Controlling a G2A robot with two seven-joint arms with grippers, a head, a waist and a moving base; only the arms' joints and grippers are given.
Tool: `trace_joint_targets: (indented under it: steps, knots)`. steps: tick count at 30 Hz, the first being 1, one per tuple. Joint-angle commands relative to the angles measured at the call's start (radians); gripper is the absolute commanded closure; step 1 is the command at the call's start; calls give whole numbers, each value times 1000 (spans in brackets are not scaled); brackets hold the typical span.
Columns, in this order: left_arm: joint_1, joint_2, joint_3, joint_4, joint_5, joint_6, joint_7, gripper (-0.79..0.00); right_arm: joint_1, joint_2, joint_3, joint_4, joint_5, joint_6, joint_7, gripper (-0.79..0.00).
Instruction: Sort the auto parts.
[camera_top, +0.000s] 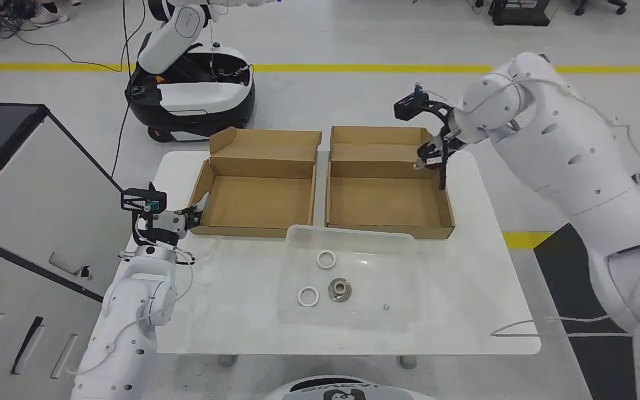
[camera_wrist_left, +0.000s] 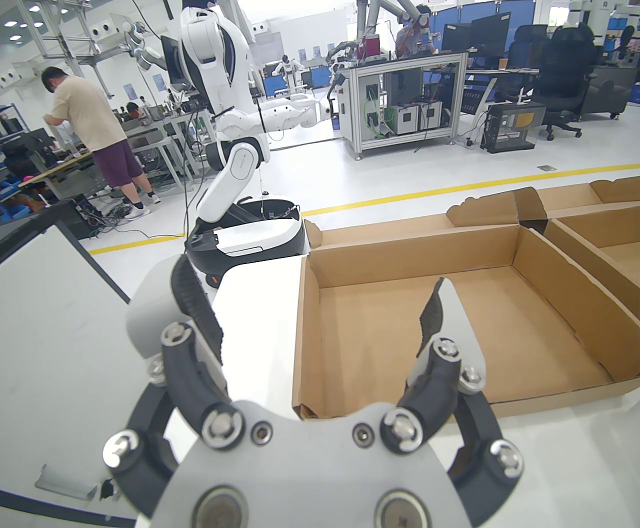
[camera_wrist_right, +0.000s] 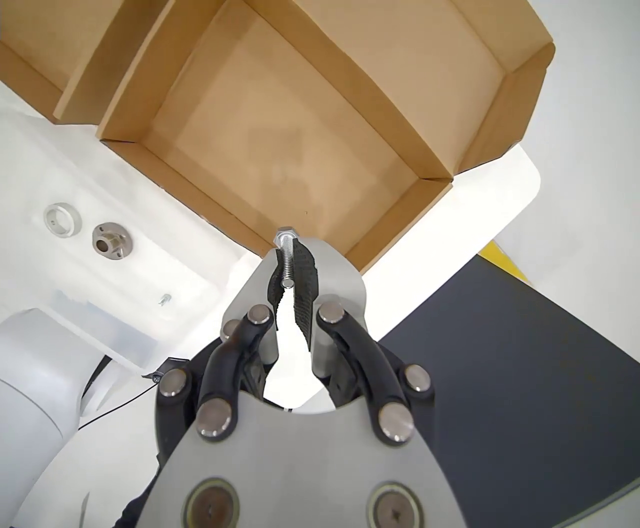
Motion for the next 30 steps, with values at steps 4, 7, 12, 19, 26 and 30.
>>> trace_joint_targets:
  steps: [4, 7, 12, 19, 26, 30]
  knots:
    - [0, 0, 0, 0, 0, 0, 0, -785, 9, -37, -55, 96, -17, -3, -21, 0]
    - [0, 0, 0, 0, 0, 0, 0, -785, 8, -59, -83, 147, -33, -4, -44, 0]
    - [0, 0, 0, 0, 0, 0, 0, -785, 1, -92, -120, 219, -53, -7, -87, 0]
    - [0, 0, 0, 0, 0, 0, 0, -785, -17, -135, -159, 299, -87, -5, -156, 0]
    - [0, 0, 0, 0, 0, 0, 0, -785, -36, -175, -184, 363, -94, -3, -188, 0]
    - [0, 0, 0, 0, 0, 0, 0, -785, -41, -194, -191, 398, -98, -6, -197, 0]
